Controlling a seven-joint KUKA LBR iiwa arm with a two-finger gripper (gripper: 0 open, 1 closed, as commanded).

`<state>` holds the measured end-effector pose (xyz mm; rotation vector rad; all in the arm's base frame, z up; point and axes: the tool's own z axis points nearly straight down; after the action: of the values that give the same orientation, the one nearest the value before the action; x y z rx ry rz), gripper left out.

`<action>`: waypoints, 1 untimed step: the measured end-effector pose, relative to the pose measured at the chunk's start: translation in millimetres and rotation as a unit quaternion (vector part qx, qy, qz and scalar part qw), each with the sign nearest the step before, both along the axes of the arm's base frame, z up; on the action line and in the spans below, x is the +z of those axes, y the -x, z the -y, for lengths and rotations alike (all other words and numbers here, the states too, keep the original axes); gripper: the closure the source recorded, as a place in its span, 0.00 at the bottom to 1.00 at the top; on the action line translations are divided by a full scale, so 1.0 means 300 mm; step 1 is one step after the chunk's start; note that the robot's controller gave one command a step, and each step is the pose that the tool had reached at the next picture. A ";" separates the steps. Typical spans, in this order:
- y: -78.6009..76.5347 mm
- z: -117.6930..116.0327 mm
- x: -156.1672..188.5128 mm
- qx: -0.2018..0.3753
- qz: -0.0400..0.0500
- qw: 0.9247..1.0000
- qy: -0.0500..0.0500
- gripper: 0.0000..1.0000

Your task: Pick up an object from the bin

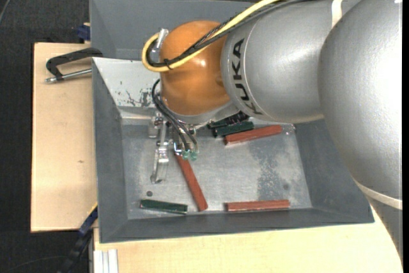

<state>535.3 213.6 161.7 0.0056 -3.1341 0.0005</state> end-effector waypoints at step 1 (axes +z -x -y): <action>0.102 0.319 -0.306 0.129 0.005 0.992 -0.001 0.00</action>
Offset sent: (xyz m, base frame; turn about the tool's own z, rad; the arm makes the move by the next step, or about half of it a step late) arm -0.0315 -0.0946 -0.0917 -0.2615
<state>504.7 118.0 69.9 0.4123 -3.1170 -0.0009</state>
